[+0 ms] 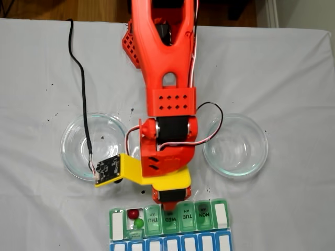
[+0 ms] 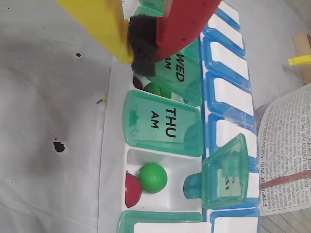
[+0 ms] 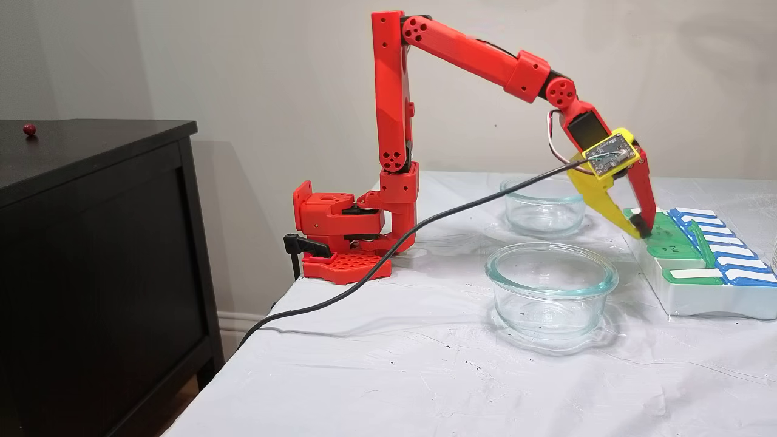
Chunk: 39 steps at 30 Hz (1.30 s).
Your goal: Sort medicines into box.
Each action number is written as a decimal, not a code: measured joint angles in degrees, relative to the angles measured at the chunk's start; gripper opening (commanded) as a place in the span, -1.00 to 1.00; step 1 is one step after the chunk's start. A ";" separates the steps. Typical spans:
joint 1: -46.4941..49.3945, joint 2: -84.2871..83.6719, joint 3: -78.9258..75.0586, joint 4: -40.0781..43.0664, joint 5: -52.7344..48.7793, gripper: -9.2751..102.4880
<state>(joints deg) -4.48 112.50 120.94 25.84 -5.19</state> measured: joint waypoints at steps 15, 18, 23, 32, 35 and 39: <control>0.00 5.19 0.00 1.58 -5.71 -0.84; -1.14 1.67 0.00 2.64 -7.03 -0.84; -2.11 -2.11 0.00 1.67 -7.29 -0.84; -1.49 0.53 0.00 1.58 -6.94 -0.84; 0.26 5.01 0.00 0.97 -6.86 -0.84; 2.55 10.46 1.93 -4.04 -5.36 -0.84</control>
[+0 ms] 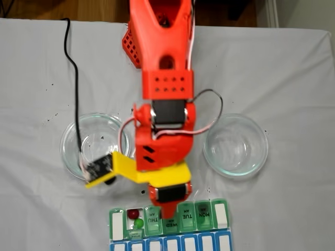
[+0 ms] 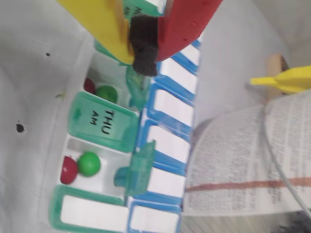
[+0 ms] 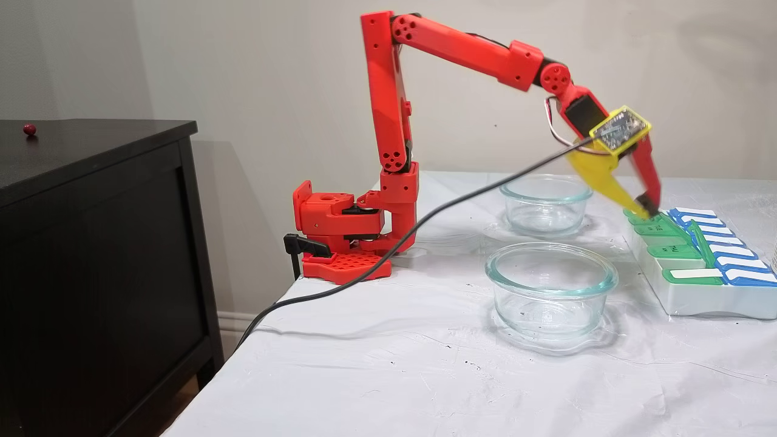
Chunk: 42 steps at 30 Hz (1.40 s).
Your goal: Sort medicines into box.
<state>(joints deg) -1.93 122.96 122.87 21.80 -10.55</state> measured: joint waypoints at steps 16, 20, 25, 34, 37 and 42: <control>-3.78 -5.01 4.04 -10.20 1.85 -0.84; -3.16 -7.21 4.04 -11.60 2.11 -0.84; -1.67 -8.96 3.78 -13.01 2.11 -0.84; -1.41 -9.84 3.43 -9.93 0.88 -0.84; -1.93 -11.07 2.37 -6.77 -0.44 -0.84; -1.85 -13.27 0.62 -4.75 0.79 -0.84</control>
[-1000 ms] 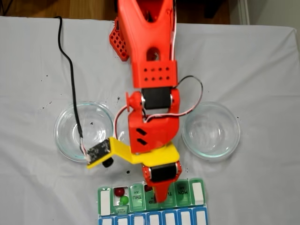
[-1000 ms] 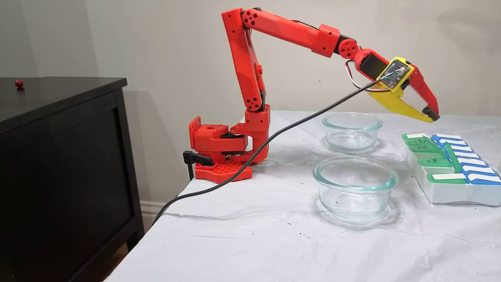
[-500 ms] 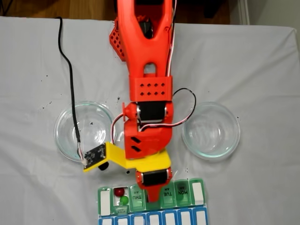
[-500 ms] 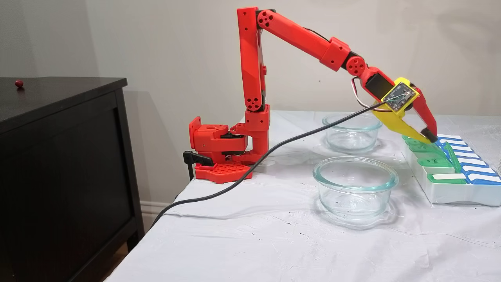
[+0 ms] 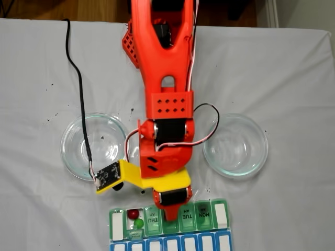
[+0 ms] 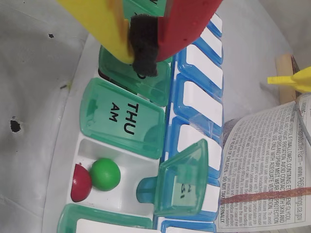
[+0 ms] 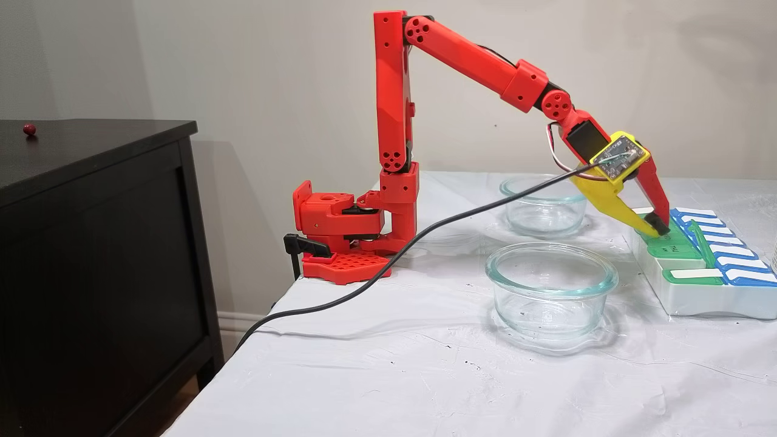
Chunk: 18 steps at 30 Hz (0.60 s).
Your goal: Sort medicines into box.
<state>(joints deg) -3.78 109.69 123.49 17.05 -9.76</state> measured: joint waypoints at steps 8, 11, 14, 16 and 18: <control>0.00 -3.08 -3.52 4.04 1.05 -0.84; -1.05 -4.22 -3.60 6.59 0.09 -0.84; -1.76 -4.39 -3.60 7.47 -1.32 -0.84; -2.29 -4.39 -2.81 7.47 -2.37 -0.84; -2.81 -4.39 -2.02 7.47 -3.34 -0.84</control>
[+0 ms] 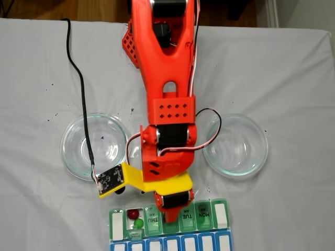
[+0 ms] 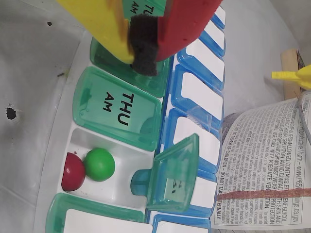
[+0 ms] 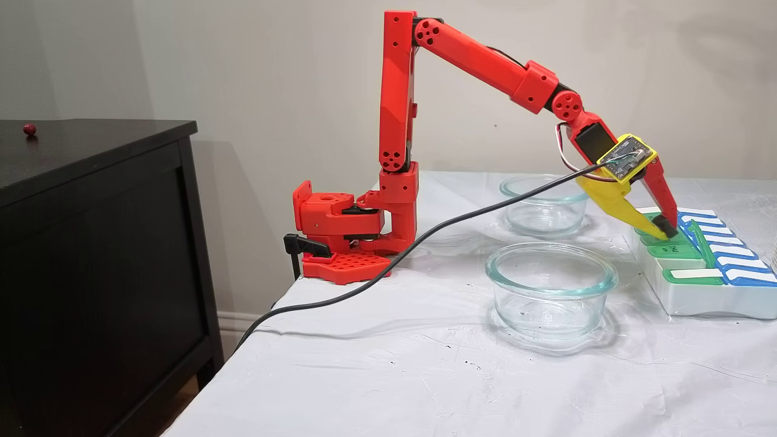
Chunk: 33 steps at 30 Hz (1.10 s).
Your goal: Sort medicines into box.
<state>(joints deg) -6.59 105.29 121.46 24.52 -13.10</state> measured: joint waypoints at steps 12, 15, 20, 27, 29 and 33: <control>2.11 8.70 2.37 -3.52 -2.11 -0.84; 5.54 12.92 2.46 -5.45 -3.52 -0.84; 12.39 15.29 2.46 -7.91 -5.54 -0.84; 14.41 13.27 2.46 -15.03 -5.54 -0.84; 14.41 12.22 2.46 -16.52 -5.19 -0.84; 13.45 9.58 2.46 -19.42 -5.01 -0.84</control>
<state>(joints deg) 6.86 114.87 123.93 5.10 -18.11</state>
